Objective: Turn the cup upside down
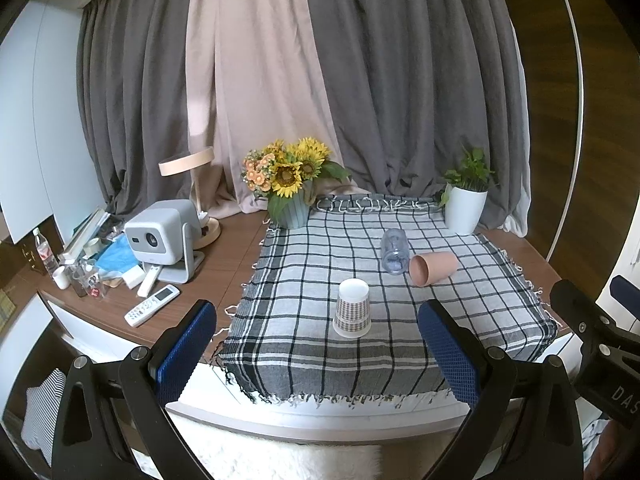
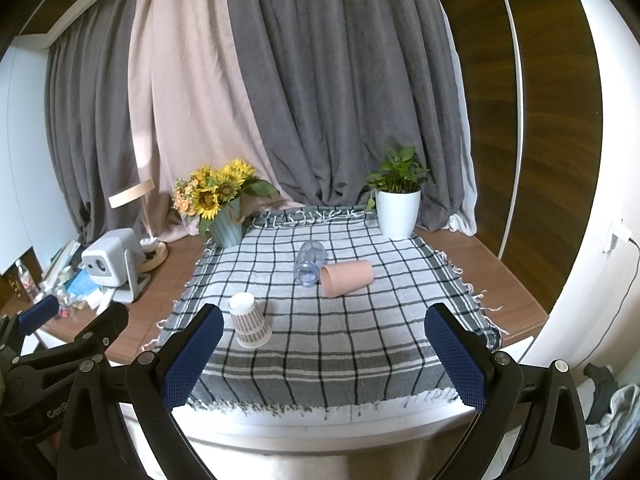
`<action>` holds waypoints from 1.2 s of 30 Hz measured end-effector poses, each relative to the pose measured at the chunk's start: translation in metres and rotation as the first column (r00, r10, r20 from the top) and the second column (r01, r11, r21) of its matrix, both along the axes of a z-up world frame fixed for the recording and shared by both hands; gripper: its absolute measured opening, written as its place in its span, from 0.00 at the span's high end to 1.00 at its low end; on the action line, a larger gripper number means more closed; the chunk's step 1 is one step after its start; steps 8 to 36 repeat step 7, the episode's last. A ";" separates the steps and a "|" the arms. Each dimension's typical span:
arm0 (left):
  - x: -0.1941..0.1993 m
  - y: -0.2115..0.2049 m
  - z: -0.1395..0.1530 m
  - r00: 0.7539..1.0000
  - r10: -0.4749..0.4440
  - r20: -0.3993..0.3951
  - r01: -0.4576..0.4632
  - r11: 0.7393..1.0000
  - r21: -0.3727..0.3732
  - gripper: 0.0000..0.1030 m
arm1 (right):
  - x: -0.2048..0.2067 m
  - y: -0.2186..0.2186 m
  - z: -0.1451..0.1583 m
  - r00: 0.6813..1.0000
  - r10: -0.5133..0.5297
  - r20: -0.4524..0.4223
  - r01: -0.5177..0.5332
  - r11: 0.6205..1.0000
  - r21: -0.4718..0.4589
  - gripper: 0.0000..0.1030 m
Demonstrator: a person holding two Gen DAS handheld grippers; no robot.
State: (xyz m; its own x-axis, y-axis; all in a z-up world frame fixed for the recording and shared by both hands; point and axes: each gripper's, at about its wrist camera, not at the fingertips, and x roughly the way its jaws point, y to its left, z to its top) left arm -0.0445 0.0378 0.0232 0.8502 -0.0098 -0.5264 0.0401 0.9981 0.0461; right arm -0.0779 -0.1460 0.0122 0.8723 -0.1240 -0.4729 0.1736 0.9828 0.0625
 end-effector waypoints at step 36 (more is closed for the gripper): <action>0.000 -0.001 0.000 1.000 0.000 -0.002 0.000 1.000 0.002 0.00 | 0.001 -0.001 0.002 1.000 0.004 -0.004 -0.004 1.000 0.000 0.02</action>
